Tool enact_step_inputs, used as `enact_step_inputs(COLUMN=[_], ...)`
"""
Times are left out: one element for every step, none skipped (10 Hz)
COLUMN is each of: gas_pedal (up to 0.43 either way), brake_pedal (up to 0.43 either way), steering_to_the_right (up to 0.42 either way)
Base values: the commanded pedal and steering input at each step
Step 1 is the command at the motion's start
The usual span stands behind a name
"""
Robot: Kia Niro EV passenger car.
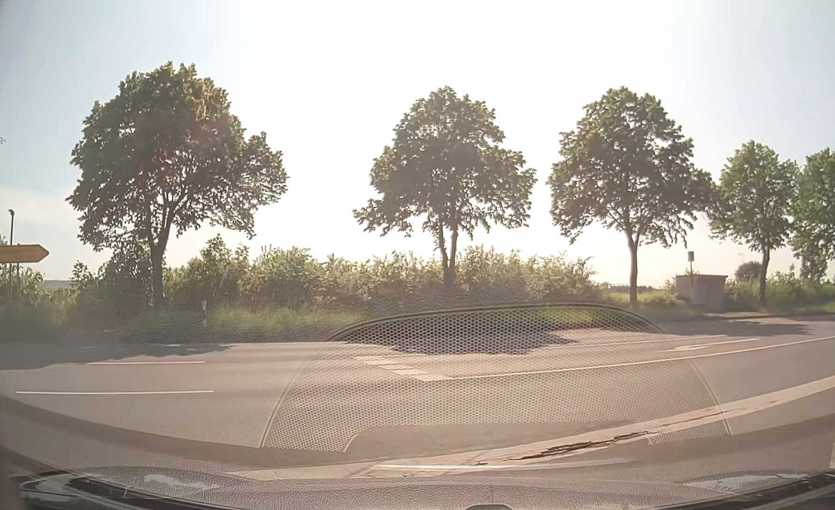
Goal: Follow the waypoints while adhering to traffic rules and regulations
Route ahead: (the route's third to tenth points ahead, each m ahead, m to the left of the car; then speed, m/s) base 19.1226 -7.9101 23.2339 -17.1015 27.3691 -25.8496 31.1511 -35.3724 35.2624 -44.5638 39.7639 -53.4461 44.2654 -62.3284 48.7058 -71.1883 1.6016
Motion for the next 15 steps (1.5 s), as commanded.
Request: enact_step_inputs(gas_pedal=[0.000, 0.000, 0.000, 0.000, 0.000, 0.000, 0.000, 0.000, 0.000, 0.000, 0.000, 0.000, 0.000, 0.020, 0.098], brake_pedal=[0.262, 0.268, 0.262, 0.262, 0.274, 0.280, 0.280, 0.280, 0.280, 0.280, 0.268, 0.000, 0.000, 0.000, 0.000], steering_to_the_right=[0.241, 0.239, 0.238, 0.238, 0.238, 0.239, 0.239, 0.238, 0.238, 0.238, 0.239, 0.239, 0.239, 0.238, 0.239])
